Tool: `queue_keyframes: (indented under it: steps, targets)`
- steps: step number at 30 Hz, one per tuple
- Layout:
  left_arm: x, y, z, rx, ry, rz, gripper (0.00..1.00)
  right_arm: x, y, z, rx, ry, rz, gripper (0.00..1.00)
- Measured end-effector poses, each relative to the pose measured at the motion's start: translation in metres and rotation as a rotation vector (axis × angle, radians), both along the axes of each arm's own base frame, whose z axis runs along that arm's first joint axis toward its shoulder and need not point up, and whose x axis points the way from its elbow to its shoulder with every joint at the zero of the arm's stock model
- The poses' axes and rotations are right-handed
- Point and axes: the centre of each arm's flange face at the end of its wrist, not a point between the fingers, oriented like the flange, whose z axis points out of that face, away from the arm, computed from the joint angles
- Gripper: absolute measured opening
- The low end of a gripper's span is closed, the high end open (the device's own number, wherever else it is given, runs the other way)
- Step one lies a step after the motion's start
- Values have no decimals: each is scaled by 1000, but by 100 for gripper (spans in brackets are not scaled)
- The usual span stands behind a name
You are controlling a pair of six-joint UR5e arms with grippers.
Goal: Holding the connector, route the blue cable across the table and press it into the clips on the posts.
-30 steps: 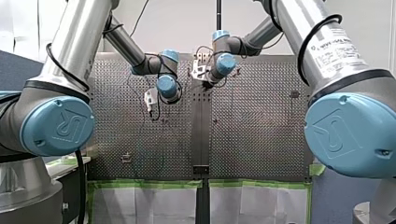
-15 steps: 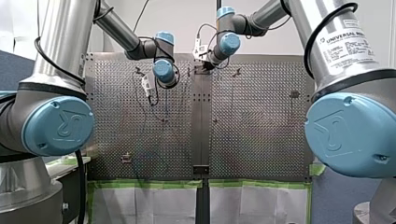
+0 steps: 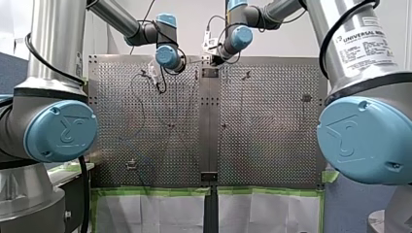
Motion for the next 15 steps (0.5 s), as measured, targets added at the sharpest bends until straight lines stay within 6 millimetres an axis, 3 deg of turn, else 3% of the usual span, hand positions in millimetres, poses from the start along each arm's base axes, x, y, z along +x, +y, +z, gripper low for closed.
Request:
queue_keyframes:
  steps: [10, 15]
  targets:
    - [22, -7, -36, 18, 37, -10, 0, -1, -14, -15, 16, 10, 5, 0]
    - [35, -6, -39, 11, 23, -10, 0, -2, -21, -22, 23, 14, 8, 0]
